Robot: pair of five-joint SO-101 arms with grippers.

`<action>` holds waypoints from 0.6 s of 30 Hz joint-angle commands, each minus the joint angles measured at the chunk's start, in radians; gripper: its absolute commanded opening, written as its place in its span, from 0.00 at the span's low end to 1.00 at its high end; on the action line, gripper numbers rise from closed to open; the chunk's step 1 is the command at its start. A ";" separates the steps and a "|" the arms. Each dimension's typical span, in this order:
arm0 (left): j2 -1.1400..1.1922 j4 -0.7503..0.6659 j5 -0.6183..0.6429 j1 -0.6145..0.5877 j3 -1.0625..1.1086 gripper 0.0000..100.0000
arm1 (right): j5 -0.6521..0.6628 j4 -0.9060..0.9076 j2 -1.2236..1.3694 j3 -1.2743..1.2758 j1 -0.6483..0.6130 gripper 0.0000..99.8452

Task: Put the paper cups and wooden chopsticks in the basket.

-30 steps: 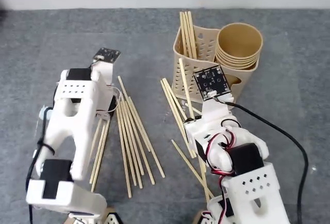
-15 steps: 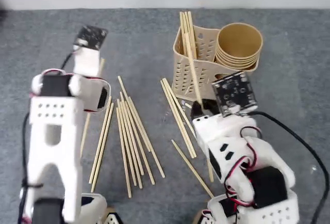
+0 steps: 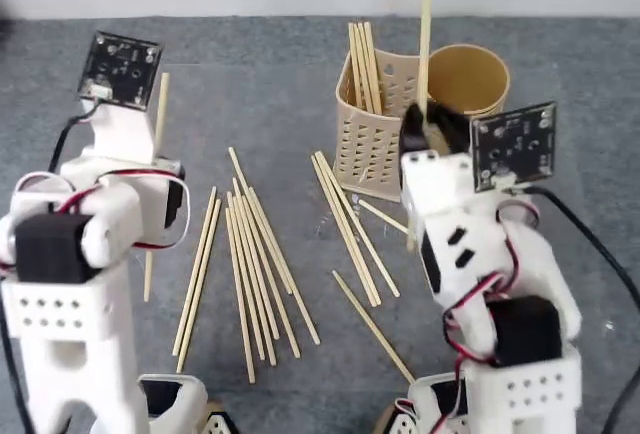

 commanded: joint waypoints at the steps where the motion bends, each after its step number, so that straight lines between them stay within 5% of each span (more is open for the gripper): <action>1: -0.046 0.025 0.009 0.006 -0.042 0.01 | 0.005 -0.202 0.058 -0.051 0.012 0.01; 18: -0.058 0.037 0.011 0.006 -0.031 0.01 | 0.011 -0.986 0.463 -0.049 0.018 0.01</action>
